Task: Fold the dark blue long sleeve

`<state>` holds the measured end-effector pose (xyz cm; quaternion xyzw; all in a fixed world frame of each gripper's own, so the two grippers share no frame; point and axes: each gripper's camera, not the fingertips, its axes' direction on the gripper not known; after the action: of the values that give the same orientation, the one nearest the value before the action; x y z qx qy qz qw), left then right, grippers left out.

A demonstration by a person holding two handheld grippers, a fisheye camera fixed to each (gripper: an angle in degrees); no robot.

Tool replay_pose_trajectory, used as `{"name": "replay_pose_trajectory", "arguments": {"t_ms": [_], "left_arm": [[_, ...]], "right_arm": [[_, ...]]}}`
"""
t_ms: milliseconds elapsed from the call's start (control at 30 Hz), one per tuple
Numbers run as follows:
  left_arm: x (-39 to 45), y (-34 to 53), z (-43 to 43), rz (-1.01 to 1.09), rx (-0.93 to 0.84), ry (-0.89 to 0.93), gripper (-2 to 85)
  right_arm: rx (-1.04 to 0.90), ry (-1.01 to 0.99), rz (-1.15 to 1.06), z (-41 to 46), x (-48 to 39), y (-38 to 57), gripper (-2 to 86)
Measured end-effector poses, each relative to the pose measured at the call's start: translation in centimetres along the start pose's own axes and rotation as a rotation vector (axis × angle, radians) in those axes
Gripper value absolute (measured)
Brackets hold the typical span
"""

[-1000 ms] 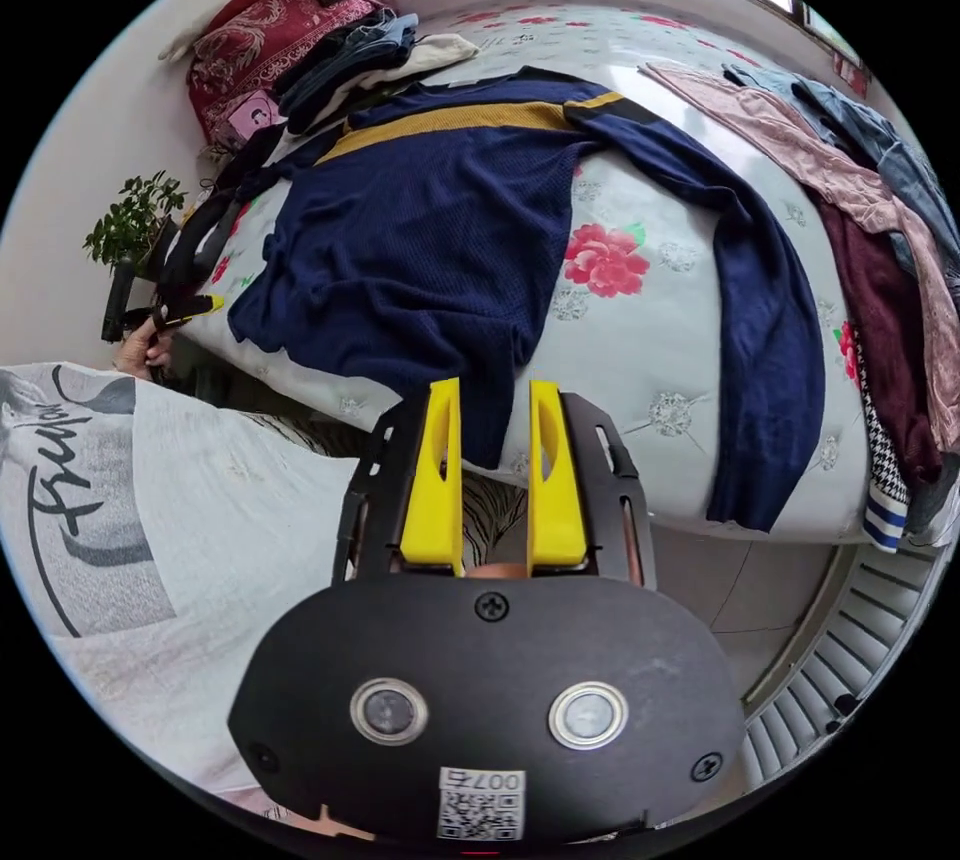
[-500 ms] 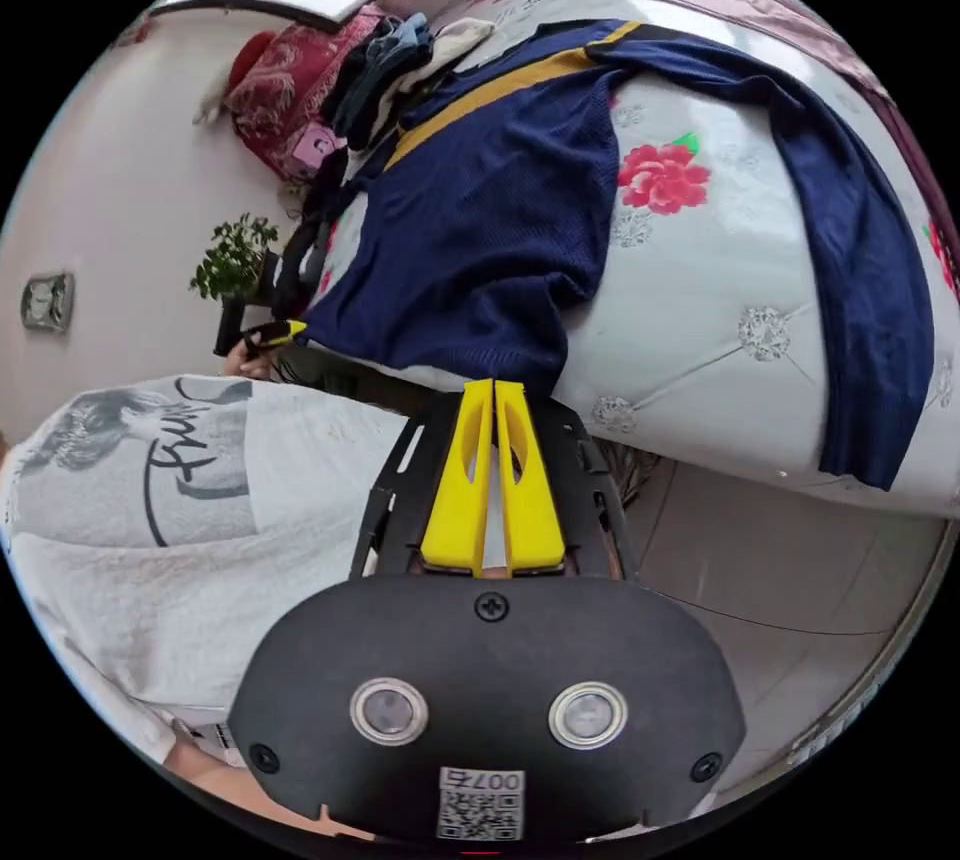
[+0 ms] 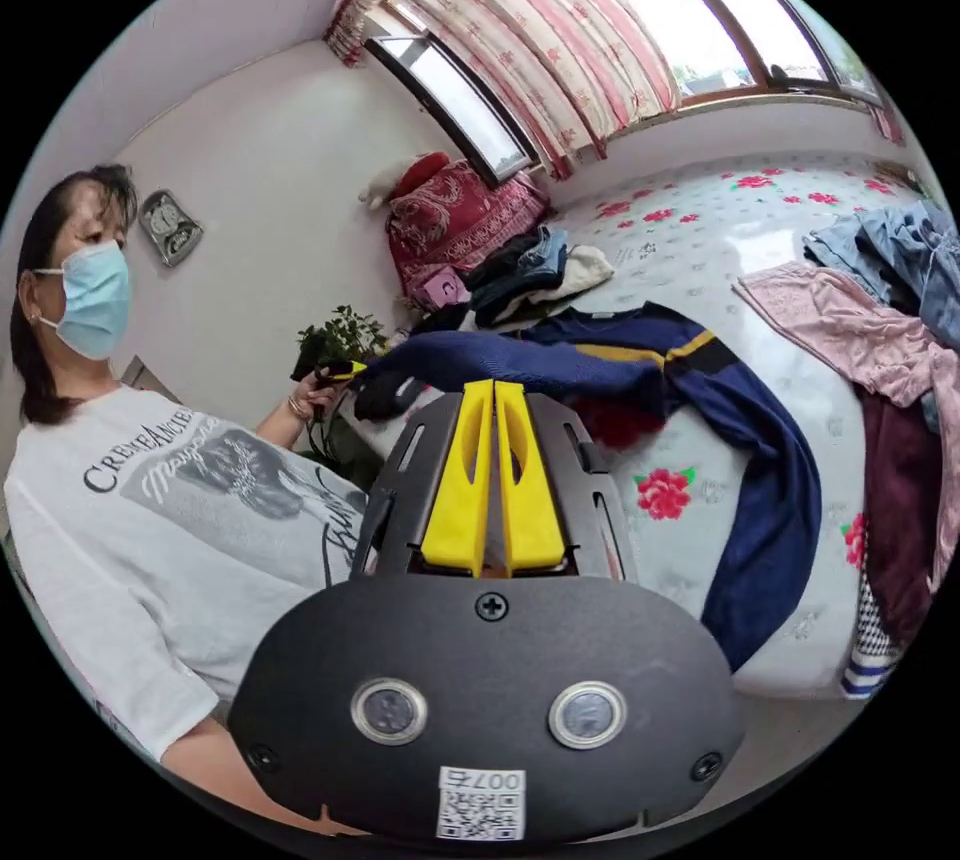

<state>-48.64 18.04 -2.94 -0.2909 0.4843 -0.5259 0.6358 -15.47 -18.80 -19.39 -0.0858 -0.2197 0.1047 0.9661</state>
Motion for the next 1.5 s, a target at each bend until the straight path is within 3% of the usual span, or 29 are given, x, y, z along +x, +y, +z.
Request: {"name": "replay_pose_trajectory", "arguments": {"t_ms": [167, 300, 433, 567, 667, 800, 967, 1100, 1233, 1400, 1500], "left_arm": [[-10.8, 11.1, 10.3, -0.427, -0.265, -0.073, 2.4], [-13.8, 13.8, 14.0, -0.52, -0.31, -0.092, 2.8], [-13.9, 13.9, 15.4, -0.472, -0.337, -0.185, 4.7], [-15.4, 15.6, 16.8, -0.508, -0.418, -0.297, 6.9], [-14.9, 15.9, 16.2, -0.526, -0.343, -0.309, 6.7], [-13.4, 14.4, 15.9, -0.485, -0.242, -0.335, 5.9], [-12.9, 10.9, 16.9, -0.463, -0.143, -0.319, 5.2], [-12.0, 7.0, 19.1, -0.395, -0.14, -0.322, 5.4], [-11.5, 3.7, 21.7, -0.339, -0.175, -0.336, 5.5], [-12.5, -0.4, 23.7, -0.313, -0.189, -0.335, 5.5], [-13.3, -3.5, 24.1, -0.303, -0.168, -0.353, 5.6]], "right_arm": [[-0.363, 0.053, 0.27, 11.1, 3.8, 10.6, -0.1], [-0.593, 0.079, 0.326, 18.8, 4.8, 15.4, 0.1], [-0.58, 0.082, 0.306, 20.6, 4.4, 15.4, 1.2], [-0.658, 0.208, 0.243, 23.3, 4.1, 16.2, 6.6], [-0.613, 0.223, 0.231, 22.9, 3.9, 15.5, 8.9], [-0.394, 0.458, 0.172, 19.4, 3.9, 12.0, 9.2], [-0.33, 0.734, 0.254, 18.8, 9.3, 9.5, 9.0], [-0.459, 0.707, 0.298, 21.5, 13.7, 10.4, 8.6], [-0.436, 0.822, 0.255, 20.1, 14.0, 12.5, 8.7], [-0.56, 0.775, 0.398, 16.4, 17.0, 13.9, 9.1], [-0.472, 0.809, 0.349, 14.3, 15.0, 12.0, 8.8]]}}
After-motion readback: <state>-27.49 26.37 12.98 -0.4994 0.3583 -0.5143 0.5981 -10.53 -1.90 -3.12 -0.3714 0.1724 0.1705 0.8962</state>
